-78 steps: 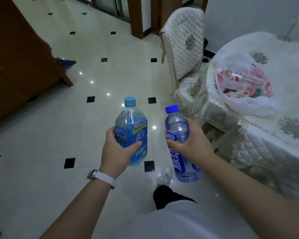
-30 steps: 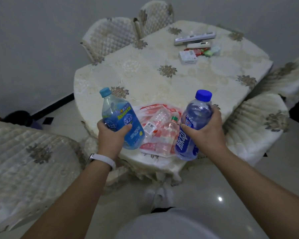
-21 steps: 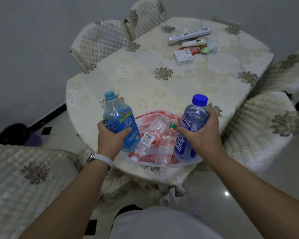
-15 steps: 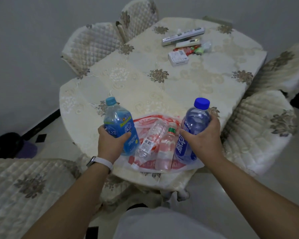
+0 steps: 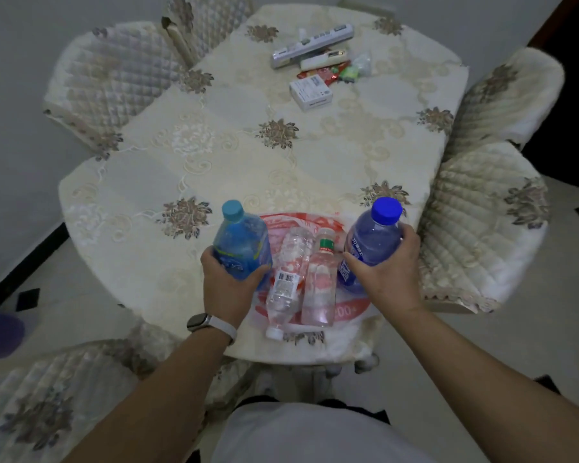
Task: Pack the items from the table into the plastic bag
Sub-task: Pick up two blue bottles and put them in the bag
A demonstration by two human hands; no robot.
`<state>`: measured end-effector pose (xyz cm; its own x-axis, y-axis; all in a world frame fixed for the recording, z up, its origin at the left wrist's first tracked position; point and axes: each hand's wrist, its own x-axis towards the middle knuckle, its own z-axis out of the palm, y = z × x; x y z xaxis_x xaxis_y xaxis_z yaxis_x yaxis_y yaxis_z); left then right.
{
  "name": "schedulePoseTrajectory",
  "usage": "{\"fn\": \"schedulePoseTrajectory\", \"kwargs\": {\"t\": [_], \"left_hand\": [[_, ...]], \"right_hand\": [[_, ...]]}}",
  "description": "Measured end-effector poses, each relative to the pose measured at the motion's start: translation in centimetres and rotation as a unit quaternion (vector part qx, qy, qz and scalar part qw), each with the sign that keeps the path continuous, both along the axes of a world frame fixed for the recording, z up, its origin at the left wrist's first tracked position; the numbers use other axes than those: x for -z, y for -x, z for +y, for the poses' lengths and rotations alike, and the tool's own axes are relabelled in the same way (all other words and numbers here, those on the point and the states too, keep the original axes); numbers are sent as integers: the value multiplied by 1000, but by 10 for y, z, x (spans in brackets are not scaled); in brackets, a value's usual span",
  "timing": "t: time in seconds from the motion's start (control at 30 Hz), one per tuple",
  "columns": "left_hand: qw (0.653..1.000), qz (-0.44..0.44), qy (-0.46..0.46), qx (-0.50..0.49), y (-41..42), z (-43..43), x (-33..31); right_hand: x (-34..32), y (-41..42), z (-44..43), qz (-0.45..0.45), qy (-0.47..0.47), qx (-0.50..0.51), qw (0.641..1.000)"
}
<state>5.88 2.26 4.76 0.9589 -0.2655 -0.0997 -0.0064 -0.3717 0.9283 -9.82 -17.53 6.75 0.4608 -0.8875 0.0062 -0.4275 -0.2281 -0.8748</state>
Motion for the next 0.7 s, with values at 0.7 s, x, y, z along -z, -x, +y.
{"fn": "schedulePoseTrajectory", "kwargs": {"t": [0.7], "left_hand": [[984, -85, -68, 140, 11, 43, 13]], "right_hand": [[-2, 47, 30, 69, 48, -17, 996]]}}
